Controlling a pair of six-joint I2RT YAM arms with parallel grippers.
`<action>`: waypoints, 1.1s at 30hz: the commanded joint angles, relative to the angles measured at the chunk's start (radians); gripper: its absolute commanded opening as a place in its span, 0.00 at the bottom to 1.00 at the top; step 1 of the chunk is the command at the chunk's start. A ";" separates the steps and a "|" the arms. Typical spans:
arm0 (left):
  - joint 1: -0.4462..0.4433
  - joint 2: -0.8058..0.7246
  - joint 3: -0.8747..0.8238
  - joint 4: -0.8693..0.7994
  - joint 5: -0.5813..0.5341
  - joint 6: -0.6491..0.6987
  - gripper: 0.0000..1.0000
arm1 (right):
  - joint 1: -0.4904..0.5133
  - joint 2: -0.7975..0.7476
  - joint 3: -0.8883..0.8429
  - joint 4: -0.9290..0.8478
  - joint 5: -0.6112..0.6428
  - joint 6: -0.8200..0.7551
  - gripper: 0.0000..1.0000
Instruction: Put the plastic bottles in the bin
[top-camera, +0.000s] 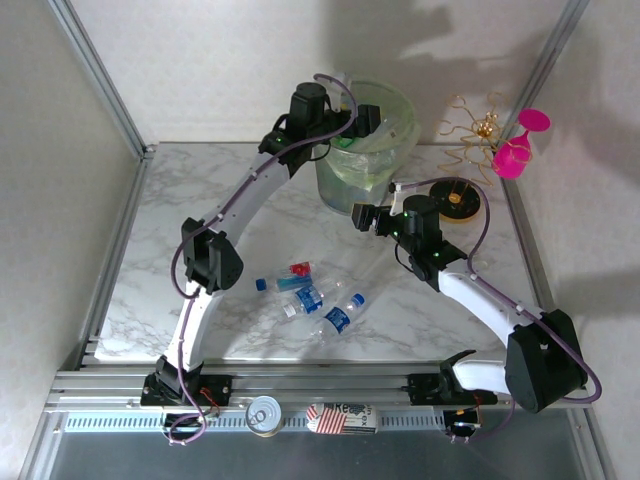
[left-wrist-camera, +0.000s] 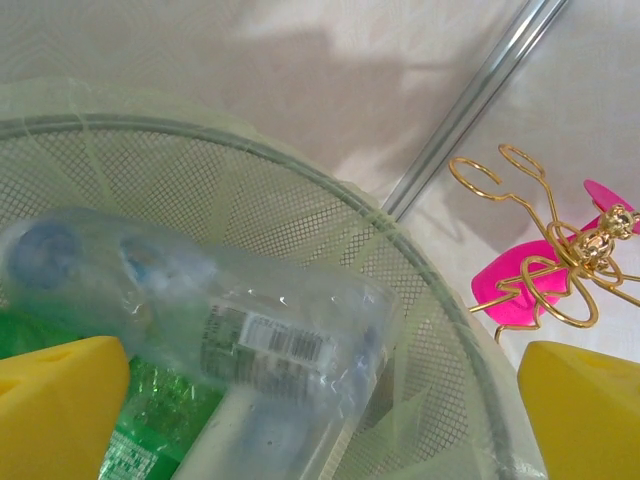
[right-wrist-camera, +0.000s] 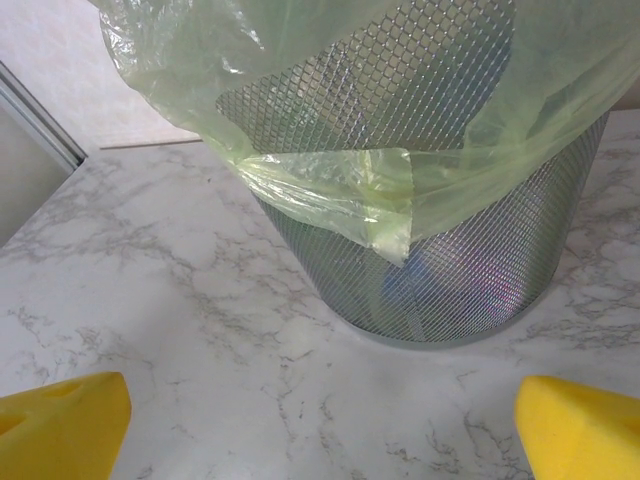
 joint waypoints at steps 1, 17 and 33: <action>0.000 -0.125 -0.038 0.050 -0.016 -0.019 1.00 | 0.011 -0.003 0.015 -0.019 -0.022 0.014 0.99; -0.004 -0.751 -0.913 0.467 -0.354 -0.217 1.00 | 0.051 0.031 0.033 -0.081 -0.025 0.043 0.99; -0.001 -1.181 -1.608 0.328 -0.615 -0.188 1.00 | 0.212 0.073 0.043 -0.462 -0.032 0.230 0.99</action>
